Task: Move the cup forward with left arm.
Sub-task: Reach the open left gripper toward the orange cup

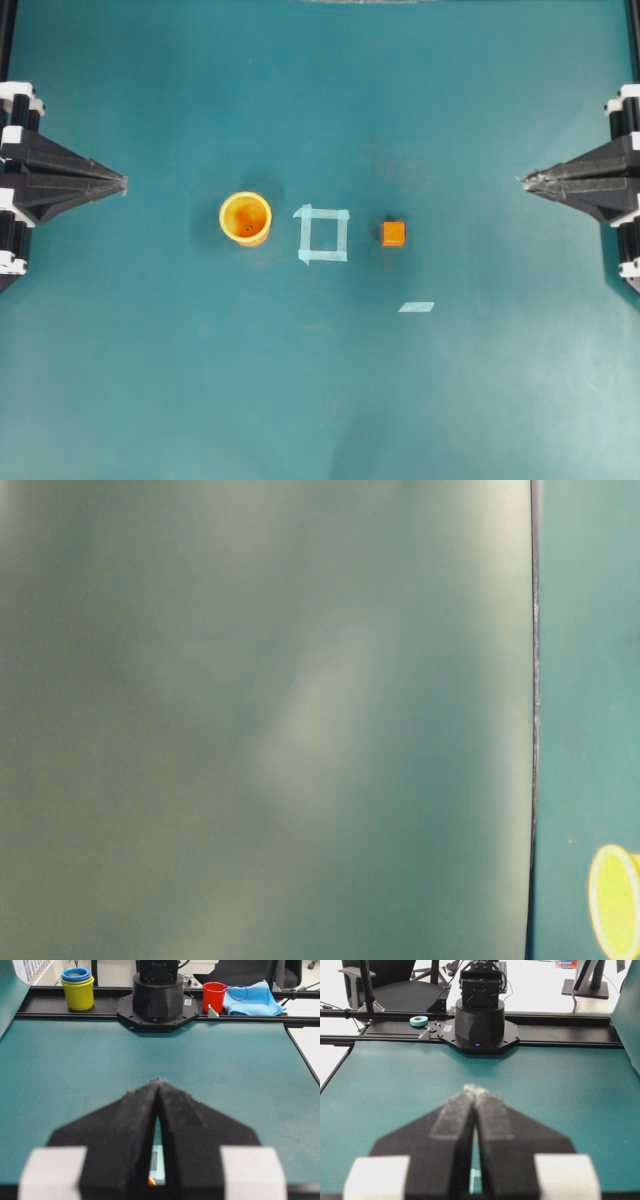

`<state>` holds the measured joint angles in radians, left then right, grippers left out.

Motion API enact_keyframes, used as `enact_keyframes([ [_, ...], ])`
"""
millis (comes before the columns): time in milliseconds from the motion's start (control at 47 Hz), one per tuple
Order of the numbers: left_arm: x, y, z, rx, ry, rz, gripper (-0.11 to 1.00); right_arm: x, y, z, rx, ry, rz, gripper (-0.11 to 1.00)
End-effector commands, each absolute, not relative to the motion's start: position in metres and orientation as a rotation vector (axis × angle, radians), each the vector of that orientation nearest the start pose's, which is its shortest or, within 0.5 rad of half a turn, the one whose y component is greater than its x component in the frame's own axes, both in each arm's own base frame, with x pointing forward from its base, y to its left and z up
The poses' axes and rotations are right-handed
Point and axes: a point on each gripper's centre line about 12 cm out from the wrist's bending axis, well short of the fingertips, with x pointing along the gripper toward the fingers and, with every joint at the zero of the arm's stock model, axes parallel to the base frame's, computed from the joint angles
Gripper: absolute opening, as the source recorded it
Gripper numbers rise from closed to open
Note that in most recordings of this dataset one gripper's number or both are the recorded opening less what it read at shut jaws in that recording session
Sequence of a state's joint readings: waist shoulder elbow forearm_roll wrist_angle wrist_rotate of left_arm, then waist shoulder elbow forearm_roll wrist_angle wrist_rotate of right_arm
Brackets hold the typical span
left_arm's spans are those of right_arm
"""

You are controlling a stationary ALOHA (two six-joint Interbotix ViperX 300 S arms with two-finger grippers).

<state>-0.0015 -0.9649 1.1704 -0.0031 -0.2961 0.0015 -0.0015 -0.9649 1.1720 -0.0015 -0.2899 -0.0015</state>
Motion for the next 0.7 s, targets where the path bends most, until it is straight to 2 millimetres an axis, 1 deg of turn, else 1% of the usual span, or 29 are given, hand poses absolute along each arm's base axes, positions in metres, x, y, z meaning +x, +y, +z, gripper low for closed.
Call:
enact_keyframes([
  [0,0.201,0.000,0.296,0.006,-0.074,0.000,-0.01,0.201,-0.001,0.305,-0.009,-0.110,-0.003,-0.01],
  [426,0.203,0.006,0.289,0.031,-0.033,0.030,0.00,0.202,0.000,0.309,-0.009,-0.117,-0.002,-0.01],
  [575,0.208,0.007,0.281,0.073,0.006,0.030,0.00,0.203,0.000,0.308,-0.009,-0.114,-0.002,-0.01],
  [638,0.211,0.007,0.276,0.082,0.024,0.030,0.05,0.202,0.000,0.309,-0.009,-0.114,-0.002,-0.01],
  [681,0.214,0.007,0.273,0.082,0.037,0.029,0.12,0.203,0.000,0.308,-0.009,-0.114,-0.002,-0.01],
])
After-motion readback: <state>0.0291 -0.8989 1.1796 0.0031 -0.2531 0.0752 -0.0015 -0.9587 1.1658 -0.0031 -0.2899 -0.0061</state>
